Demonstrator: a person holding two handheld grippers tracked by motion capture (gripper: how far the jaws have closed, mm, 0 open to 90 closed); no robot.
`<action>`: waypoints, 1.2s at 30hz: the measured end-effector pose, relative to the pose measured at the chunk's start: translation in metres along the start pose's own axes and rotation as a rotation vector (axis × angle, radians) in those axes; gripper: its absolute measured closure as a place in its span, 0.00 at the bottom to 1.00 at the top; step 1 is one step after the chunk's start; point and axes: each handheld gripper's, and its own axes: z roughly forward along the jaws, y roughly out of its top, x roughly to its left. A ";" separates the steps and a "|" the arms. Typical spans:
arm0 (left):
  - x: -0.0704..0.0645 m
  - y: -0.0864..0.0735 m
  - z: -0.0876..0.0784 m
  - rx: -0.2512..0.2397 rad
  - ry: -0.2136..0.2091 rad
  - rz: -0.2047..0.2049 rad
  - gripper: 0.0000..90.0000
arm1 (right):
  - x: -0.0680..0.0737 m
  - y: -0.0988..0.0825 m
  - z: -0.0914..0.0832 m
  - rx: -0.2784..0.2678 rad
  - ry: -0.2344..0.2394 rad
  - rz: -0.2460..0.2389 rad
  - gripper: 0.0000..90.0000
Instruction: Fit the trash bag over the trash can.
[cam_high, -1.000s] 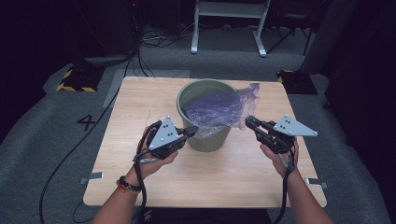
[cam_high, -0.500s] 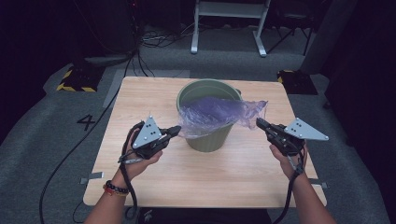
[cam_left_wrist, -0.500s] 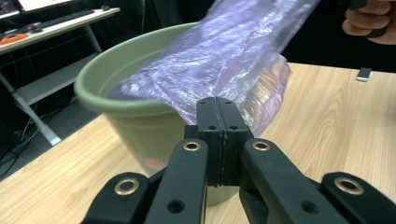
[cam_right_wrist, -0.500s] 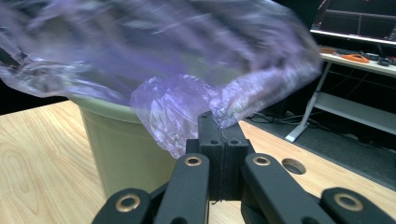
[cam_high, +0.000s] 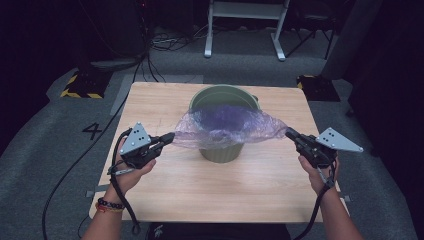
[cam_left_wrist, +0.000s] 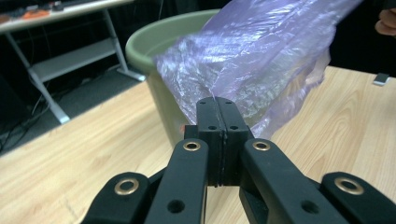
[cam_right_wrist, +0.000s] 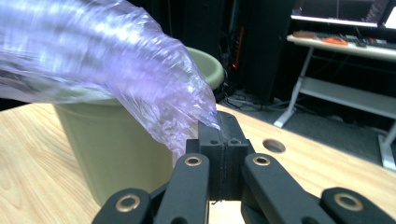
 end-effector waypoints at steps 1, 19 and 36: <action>0.002 -0.003 0.001 0.008 0.004 -0.008 0.99 | -0.002 -0.002 0.001 0.005 -0.004 0.006 1.00; 0.024 -0.040 0.012 0.101 0.052 -0.072 0.99 | -0.019 -0.042 0.016 0.120 -0.041 0.034 1.00; 0.005 -0.029 0.011 0.062 0.017 -0.033 0.95 | 0.026 -0.039 0.004 0.047 -0.091 -0.320 0.35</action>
